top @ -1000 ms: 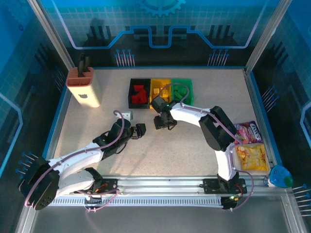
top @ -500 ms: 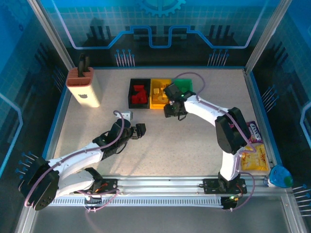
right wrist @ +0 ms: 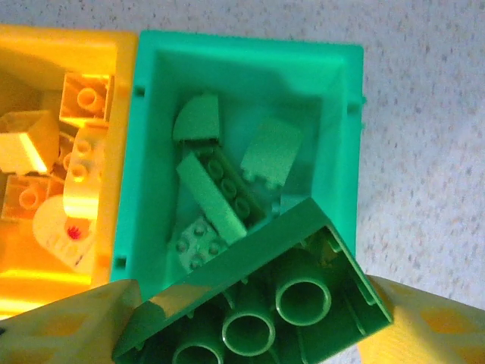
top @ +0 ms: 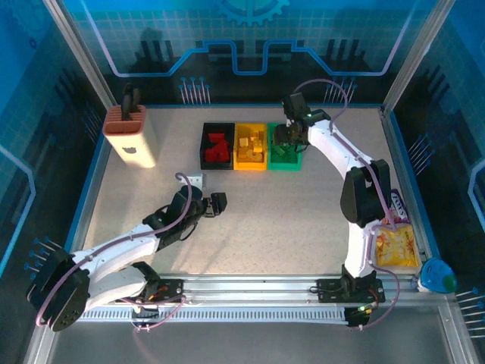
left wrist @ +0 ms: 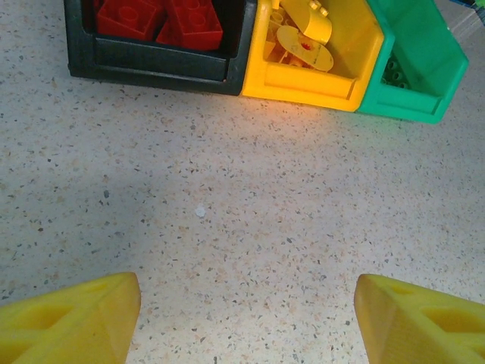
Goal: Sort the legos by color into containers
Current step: Place the lego in the container.
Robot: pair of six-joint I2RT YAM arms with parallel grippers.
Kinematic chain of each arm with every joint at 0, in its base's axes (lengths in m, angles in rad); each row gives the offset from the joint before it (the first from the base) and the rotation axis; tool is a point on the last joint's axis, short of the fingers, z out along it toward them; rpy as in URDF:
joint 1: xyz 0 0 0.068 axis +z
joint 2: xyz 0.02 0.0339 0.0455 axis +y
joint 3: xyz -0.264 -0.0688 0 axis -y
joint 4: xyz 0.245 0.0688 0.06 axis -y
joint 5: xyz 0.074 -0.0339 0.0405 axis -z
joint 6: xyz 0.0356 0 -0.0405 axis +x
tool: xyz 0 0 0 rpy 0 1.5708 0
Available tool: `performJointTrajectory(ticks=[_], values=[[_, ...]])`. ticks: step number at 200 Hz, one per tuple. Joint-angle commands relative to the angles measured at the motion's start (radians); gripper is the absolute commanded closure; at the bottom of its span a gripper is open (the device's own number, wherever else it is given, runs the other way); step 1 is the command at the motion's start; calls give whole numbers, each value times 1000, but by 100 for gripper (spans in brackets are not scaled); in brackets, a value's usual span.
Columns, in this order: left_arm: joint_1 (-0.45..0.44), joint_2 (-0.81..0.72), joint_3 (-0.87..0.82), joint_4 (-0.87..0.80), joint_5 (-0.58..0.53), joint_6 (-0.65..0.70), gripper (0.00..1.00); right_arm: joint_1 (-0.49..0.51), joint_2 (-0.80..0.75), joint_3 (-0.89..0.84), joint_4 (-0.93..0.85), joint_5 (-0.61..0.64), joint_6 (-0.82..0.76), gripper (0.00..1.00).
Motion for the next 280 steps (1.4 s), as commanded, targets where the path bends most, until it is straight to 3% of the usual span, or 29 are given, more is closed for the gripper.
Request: performJointTrajectory(ticks=[1, 52, 101, 149, 192, 260, 266, 280], values=[[4, -44, 26, -38, -31, 16, 25, -11, 53, 62, -81, -53, -28, 23], [5, -47, 24, -31, -33, 18, 25, -6, -57, -140, 63, -102, -2, 17], [4, -18, 31, -7, -21, 15, 25, -9, -139, -223, 80, -96, 10, 18], [4, -58, 27, -41, -67, 37, 15, -11, -276, -376, 205, -124, 10, 17], [6, -114, 32, -71, -170, 77, 1, -12, -429, -524, 331, -96, -13, 16], [9, -144, 85, -124, -364, 174, 1, -12, -731, -844, 651, -43, -96, 12], [9, -151, 90, -128, -387, 187, 1, -12, -752, -867, 664, -10, -90, 1], [9, -177, 87, -122, -449, 212, 1, -12, -811, -925, 709, 51, -117, 0]])
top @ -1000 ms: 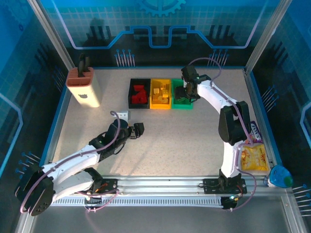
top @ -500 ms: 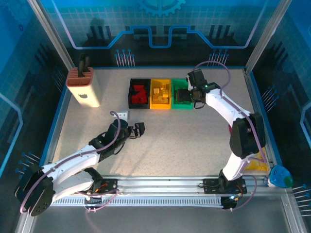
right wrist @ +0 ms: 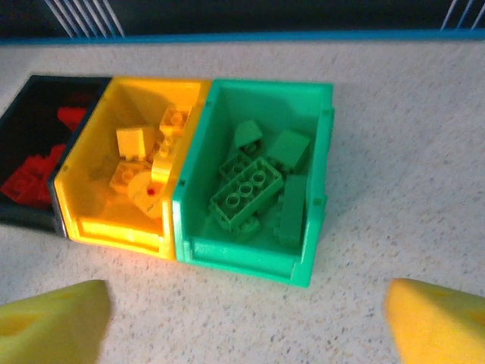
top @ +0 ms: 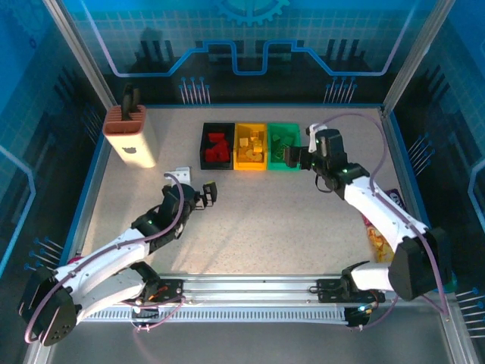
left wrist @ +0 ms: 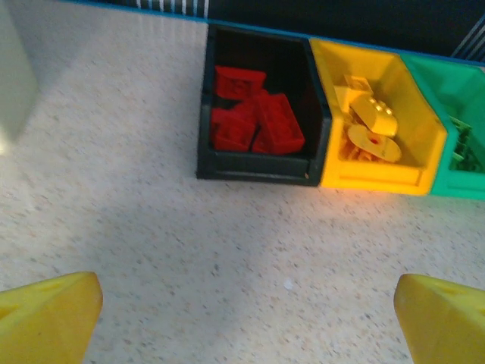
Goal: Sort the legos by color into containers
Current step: Place the lego in the container, then reset both arms
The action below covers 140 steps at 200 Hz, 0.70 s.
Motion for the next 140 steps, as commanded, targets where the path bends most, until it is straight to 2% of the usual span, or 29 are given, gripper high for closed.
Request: performJointTrajectory(ticks=[1, 32, 64, 75, 93, 118, 140], values=[[8, -49, 32, -16, -144, 78, 1, -4, -82, -77, 144, 106, -53, 0], [10, -127, -51, 138, -259, 194, 1, 1, -251, -319, 345, 253, -178, 0], [29, -157, -212, 468, -382, 445, 1, -2, -436, -611, 599, 644, -248, 0], [39, -156, -251, 531, -405, 499, 1, 0, -528, -703, 643, 714, -261, 0], [55, -164, -267, 510, -426, 505, 1, -2, -719, -787, 539, 667, -277, 0], [70, -152, -266, 459, -442, 468, 1, -4, -974, -831, 283, 632, -153, 0], [74, -128, -267, 443, -472, 468, 1, -3, -1129, -869, 141, 603, -186, 0]])
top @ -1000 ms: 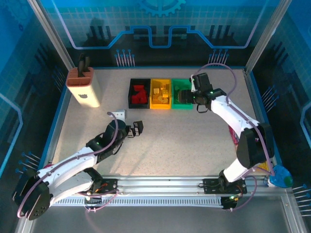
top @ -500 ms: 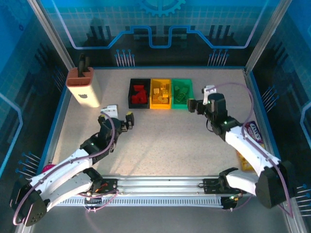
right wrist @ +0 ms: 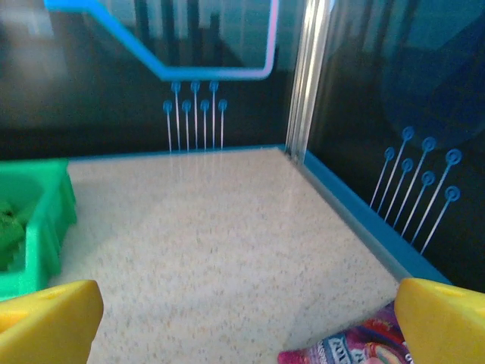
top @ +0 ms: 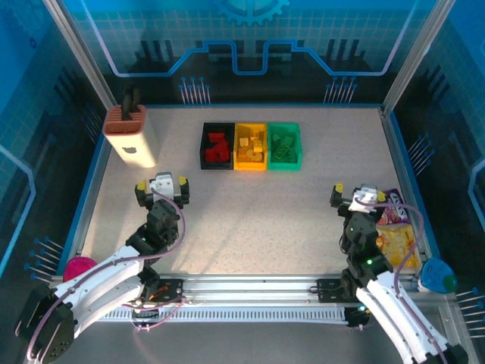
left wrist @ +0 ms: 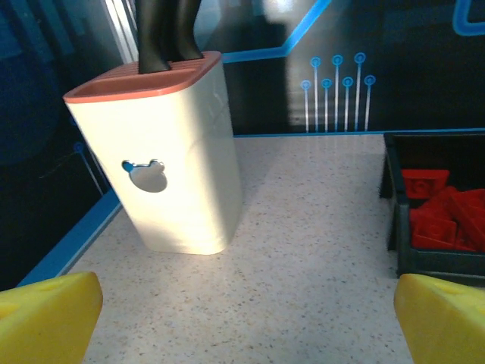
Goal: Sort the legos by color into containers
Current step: Reset both arms
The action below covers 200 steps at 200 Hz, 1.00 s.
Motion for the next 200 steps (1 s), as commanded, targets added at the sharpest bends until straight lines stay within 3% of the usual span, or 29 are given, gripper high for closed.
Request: performJointTrajectory(ticks=[1, 33, 93, 157, 200], values=[[8, 20, -6, 22, -72, 25, 1, -3, -139, -43, -199, 8, 18, 0], [9, 26, -32, -12, -95, 1, 1, 4, -237, -63, -303, -32, 71, 0], [9, -23, -101, -60, -98, -80, 1, 5, -186, -52, -301, -59, 105, 0], [9, -244, -116, -279, -94, -170, 1, 70, -135, -32, -294, -21, 80, 0], [8, -473, -153, -408, -159, -205, 1, 72, -66, -24, -253, -6, 85, 0]])
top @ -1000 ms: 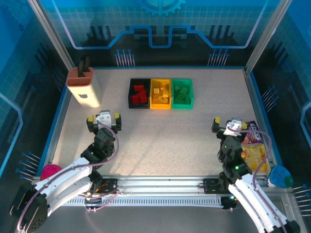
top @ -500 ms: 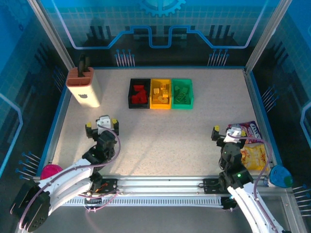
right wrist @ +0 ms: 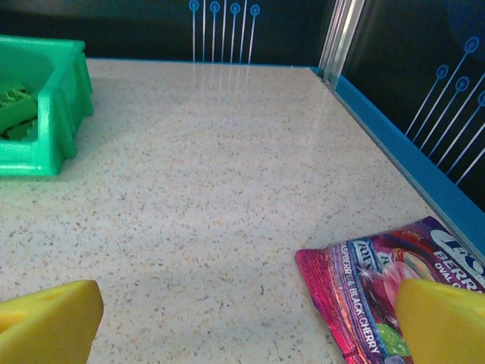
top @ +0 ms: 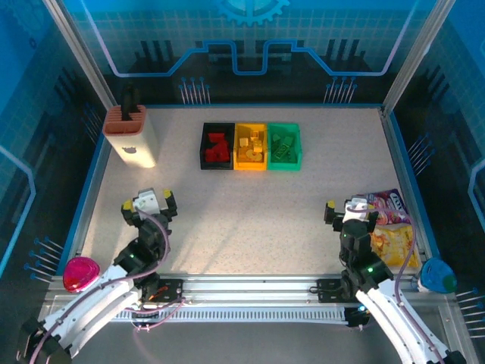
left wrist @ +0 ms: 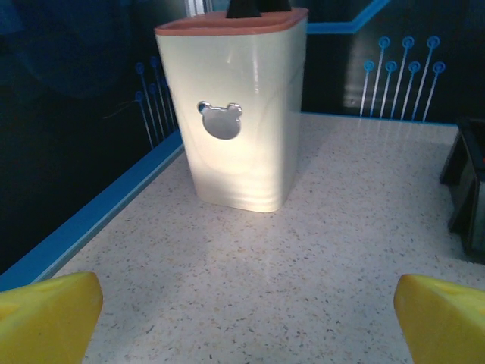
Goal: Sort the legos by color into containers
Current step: Reset both arms
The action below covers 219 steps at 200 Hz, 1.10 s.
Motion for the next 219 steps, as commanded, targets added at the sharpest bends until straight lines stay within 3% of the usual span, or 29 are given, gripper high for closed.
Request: performJointTrajectory(ticks=[1, 43, 111, 174, 219], values=[[5, -113, -26, -106, -58, -40, 1, 17, 18, 33, 45, 39, 11, 0], [11, -153, -81, 21, -25, 39, 1, 16, 64, -39, 271, 54, -31, 0], [127, 189, -71, 341, 109, 62, 1, 1, 239, -101, 610, 46, -60, 0], [218, 426, -43, 542, 208, 57, 1, -129, 573, -96, 906, -30, 37, 0], [264, 537, -31, 653, 255, 64, 1, -150, 850, -32, 1109, -50, 30, 0]])
